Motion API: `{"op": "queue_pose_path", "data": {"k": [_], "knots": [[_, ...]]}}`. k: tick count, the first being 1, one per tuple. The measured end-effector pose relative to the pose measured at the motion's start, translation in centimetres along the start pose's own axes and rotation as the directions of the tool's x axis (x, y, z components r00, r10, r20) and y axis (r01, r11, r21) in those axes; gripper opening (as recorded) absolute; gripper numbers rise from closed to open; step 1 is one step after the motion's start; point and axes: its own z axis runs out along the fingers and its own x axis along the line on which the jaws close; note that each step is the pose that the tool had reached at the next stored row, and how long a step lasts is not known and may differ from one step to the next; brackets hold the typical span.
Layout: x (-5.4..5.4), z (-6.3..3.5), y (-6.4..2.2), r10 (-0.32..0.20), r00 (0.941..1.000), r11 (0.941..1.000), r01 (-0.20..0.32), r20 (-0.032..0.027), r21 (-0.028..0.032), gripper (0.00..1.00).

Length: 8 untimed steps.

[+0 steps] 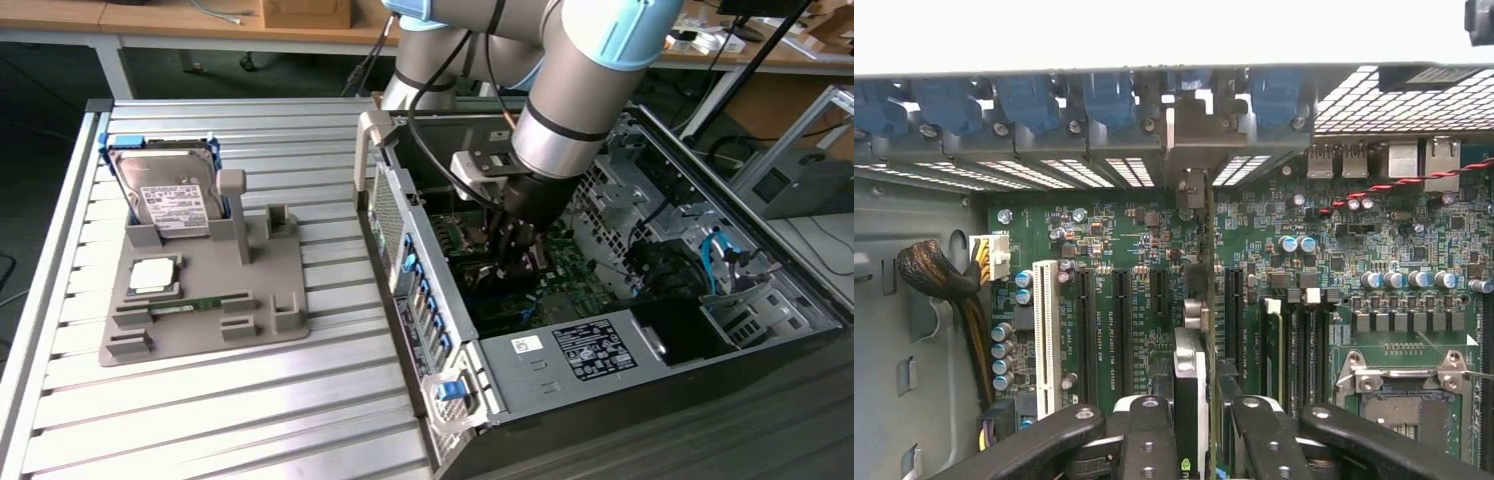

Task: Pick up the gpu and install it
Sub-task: 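Insert the gpu into the slot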

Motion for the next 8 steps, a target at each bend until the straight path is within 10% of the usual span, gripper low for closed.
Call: {"op": "queue_pose_path", "data": {"k": [8], "knots": [[0.0, 0.41, -0.02, 0.0, 1.0, 1.0, 0.0, 0.0, 0.0001, 0.27]]}}
